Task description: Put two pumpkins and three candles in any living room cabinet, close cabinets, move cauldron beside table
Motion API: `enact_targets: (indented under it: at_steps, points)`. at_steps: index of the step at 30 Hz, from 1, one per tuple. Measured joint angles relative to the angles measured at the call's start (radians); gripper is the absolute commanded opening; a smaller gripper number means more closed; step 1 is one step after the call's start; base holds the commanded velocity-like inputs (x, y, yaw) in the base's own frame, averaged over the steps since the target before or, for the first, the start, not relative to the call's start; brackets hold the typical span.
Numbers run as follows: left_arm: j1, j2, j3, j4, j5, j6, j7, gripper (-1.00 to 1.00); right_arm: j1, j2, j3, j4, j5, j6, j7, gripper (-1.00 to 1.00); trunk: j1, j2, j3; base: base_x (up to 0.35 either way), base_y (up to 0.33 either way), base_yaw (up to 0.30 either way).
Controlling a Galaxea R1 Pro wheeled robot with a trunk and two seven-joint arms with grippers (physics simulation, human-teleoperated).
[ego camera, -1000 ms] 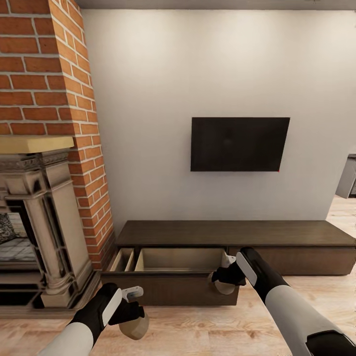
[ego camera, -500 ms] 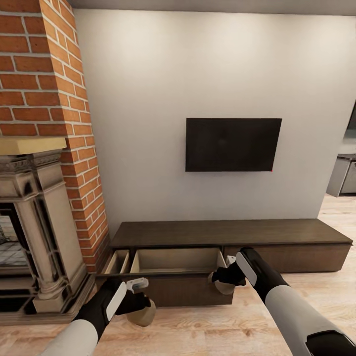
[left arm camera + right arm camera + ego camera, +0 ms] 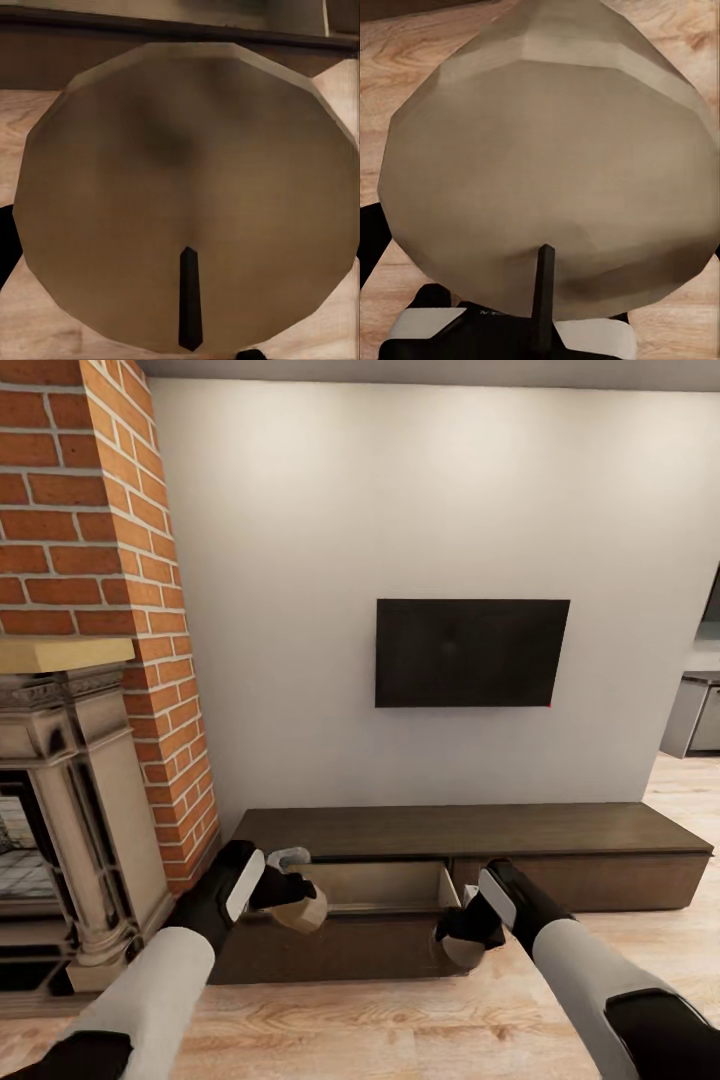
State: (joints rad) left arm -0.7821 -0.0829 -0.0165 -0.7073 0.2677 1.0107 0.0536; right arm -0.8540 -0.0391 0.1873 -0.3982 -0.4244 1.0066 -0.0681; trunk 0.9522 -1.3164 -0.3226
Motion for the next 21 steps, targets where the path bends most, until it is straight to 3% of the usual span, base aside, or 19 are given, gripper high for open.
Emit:
enact_targets:
  at_steps: [3,4,5,7,8,11,14,17,21]
  points:
    - [-0.099,-0.024,0.000,0.131,0.004,-0.002,0.005,-1.00,-0.039,0.002,0.000,0.023,0.000,0.000,0.000,-1.00,0.000,0.000,0.000,0.000,0.000,0.000]
    - [-0.190,-0.035,0.000,0.275,-0.008,-0.006,0.013,-1.00,-0.059,0.012,0.001,0.030,0.005,0.000,0.000,-1.00,0.000,0.000,0.000,0.000,0.000,0.000]
    - [-0.226,-0.037,0.001,0.319,-0.005,-0.007,0.018,-1.00,-0.066,0.018,0.000,0.031,-0.013,-0.001,0.000,-1.00,0.000,0.000,0.000,0.000,0.000,0.000]
    - [-0.272,-0.042,0.000,0.370,-0.014,-0.008,0.028,-1.00,-0.089,0.037,0.004,0.032,0.006,0.000,0.000,-1.00,0.000,0.000,0.000,0.000,0.000,0.000]
    - [-0.279,-0.047,0.000,0.378,-0.010,-0.008,0.030,-1.00,-0.098,0.046,0.000,0.032,-0.013,0.000,0.000,-1.00,0.000,0.000,0.000,0.000,0.000,0.000]
    - [-0.288,-0.064,0.000,0.393,-0.017,-0.008,0.057,-1.00,-0.118,0.074,0.009,0.032,0.011,0.014,-0.003,-1.00,0.000,0.000,0.000,0.000,0.000,0.000]
    - [-0.289,-0.079,0.000,0.396,-0.022,-0.008,0.116,-1.00,-0.122,0.081,0.013,0.030,0.054,0.019,-0.003,-1.00,0.000,0.000,0.000,0.000,0.000,0.000]
    - [-0.289,-0.089,0.000,0.398,-0.031,-0.006,0.212,-1.00,-0.124,0.085,0.014,0.027,0.103,0.022,-0.003,-1.00,0.000,0.000,0.000,0.000,0.000,0.000]
    - [-0.289,-0.091,0.001,0.429,-0.023,-0.021,0.253,-1.00,-0.124,0.086,0.018,0.025,0.123,0.030,-0.001,-1.00,0.000,0.000,0.000,0.000,0.000,0.000]
